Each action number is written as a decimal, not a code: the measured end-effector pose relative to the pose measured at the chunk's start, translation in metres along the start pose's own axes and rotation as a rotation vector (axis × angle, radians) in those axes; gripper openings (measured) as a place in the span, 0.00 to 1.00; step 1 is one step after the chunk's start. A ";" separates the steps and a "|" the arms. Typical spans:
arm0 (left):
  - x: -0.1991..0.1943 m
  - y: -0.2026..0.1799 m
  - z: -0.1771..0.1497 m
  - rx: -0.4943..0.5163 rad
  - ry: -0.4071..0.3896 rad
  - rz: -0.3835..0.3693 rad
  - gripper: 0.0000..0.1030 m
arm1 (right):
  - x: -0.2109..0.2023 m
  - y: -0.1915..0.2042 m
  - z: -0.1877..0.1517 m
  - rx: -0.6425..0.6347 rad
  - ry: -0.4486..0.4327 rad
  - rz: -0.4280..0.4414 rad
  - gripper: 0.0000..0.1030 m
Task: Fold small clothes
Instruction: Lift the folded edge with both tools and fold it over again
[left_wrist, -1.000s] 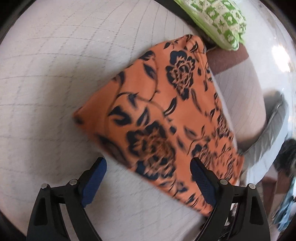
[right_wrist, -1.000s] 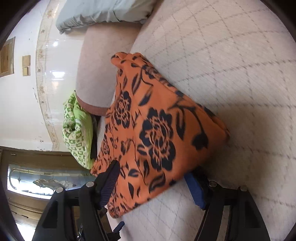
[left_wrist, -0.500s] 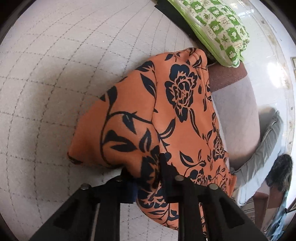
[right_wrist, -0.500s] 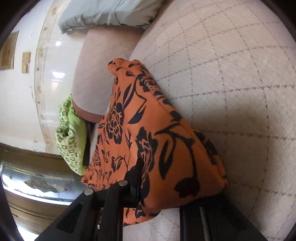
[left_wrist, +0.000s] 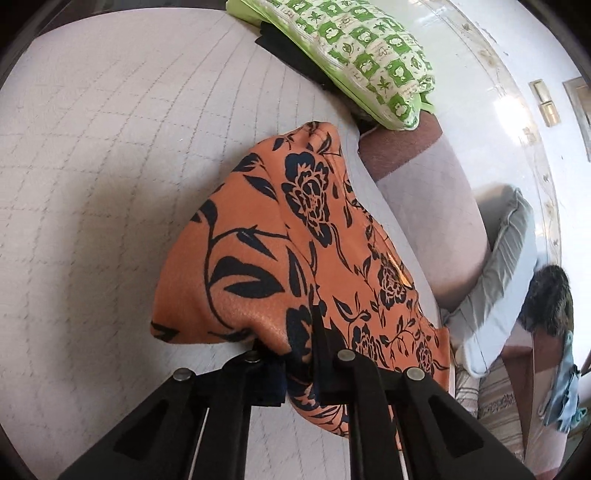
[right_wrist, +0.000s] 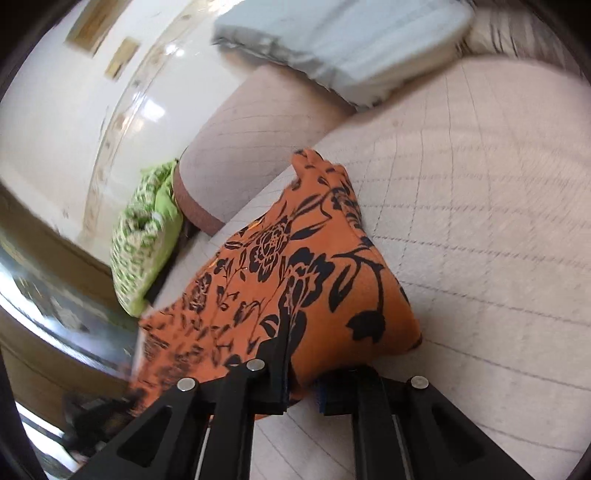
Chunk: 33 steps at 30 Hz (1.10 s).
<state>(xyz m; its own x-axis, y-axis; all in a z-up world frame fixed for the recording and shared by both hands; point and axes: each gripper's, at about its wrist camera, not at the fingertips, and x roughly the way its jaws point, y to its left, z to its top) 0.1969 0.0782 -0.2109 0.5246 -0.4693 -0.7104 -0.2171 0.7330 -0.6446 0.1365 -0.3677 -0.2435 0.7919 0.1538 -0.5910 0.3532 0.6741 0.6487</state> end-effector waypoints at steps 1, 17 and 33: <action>-0.005 0.003 -0.003 0.006 0.004 0.004 0.10 | -0.003 0.002 -0.002 -0.009 -0.005 -0.003 0.10; 0.006 0.044 -0.009 -0.079 0.105 0.051 0.18 | -0.007 -0.004 -0.045 0.034 0.142 -0.082 0.13; 0.028 0.043 -0.002 -0.107 0.012 -0.008 0.20 | 0.021 0.103 -0.040 -0.352 0.174 0.021 0.14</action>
<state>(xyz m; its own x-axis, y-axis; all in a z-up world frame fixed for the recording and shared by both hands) 0.2009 0.0953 -0.2592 0.5168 -0.4812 -0.7080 -0.2999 0.6729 -0.6762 0.1700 -0.2661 -0.2082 0.6901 0.2697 -0.6716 0.1217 0.8715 0.4750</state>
